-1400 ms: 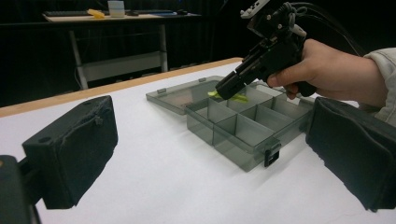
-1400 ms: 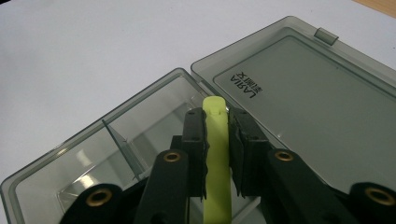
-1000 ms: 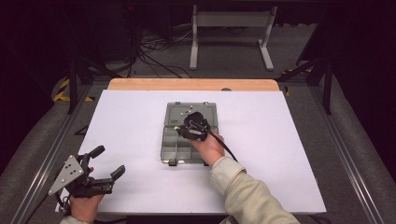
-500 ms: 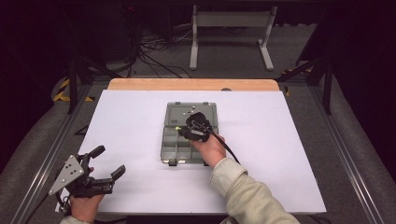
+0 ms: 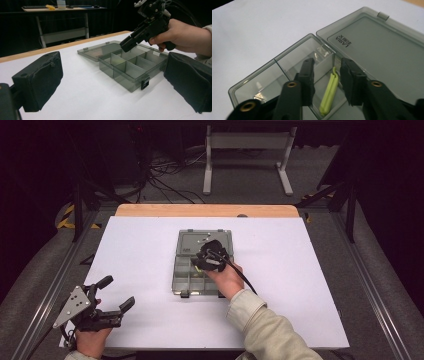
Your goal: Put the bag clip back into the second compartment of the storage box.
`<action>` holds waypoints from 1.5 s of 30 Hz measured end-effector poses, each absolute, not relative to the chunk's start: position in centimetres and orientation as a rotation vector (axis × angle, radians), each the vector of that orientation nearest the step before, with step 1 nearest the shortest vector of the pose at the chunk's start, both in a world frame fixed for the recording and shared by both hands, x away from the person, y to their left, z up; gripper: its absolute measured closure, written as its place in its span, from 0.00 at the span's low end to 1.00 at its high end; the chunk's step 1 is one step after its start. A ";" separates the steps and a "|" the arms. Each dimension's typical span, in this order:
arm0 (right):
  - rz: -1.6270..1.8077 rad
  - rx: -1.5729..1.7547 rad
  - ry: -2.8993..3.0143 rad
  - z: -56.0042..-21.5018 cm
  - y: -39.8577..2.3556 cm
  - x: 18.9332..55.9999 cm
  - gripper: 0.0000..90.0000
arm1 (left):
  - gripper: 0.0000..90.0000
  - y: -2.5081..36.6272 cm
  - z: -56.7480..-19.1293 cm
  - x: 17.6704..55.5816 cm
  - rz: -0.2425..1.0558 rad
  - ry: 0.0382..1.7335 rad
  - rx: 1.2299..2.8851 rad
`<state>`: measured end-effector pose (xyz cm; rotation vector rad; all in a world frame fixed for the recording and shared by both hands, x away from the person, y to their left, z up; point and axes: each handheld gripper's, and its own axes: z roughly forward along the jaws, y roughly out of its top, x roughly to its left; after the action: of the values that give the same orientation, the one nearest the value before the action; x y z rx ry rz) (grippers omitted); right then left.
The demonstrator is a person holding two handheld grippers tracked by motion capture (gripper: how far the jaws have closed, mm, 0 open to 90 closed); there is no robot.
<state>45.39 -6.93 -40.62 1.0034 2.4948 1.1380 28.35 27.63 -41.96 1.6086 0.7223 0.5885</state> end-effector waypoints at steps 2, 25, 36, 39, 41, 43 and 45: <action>1.139 0.984 2.490 -40.4 -7.0 45.3 0.65 | 0.03 27.6 -42.0 28.4 0.588 0.723 1.609; 1.348 0.793 2.455 -35.0 -9.9 42.2 0.19 | 0.03 27.5 -41.9 28.5 0.585 0.719 1.605; 1.372 0.751 2.441 -34.2 -11.8 40.7 0.12 | 0.03 27.9 -41.9 28.1 0.597 0.732 1.601; 1.386 0.733 2.431 -33.8 -12.8 40.1 0.08 | 0.03 28.0 -41.9 28.0 0.601 0.733 1.601; 1.398 0.723 2.412 -33.6 -13.7 39.6 0.07 | 0.03 28.0 -41.9 27.9 0.602 0.735 1.598; 1.414 0.711 2.390 -33.6 -14.5 39.2 0.06 | 0.03 28.0 -41.9 27.9 0.601 0.737 1.598; 1.429 0.697 2.369 -33.5 -15.3 38.7 0.05 | 0.03 28.0 -41.9 27.9 0.603 0.737 1.598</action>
<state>38.75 -15.29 -33.48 0.6970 2.3688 1.4289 27.85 27.99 -41.92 1.5982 0.7370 0.6028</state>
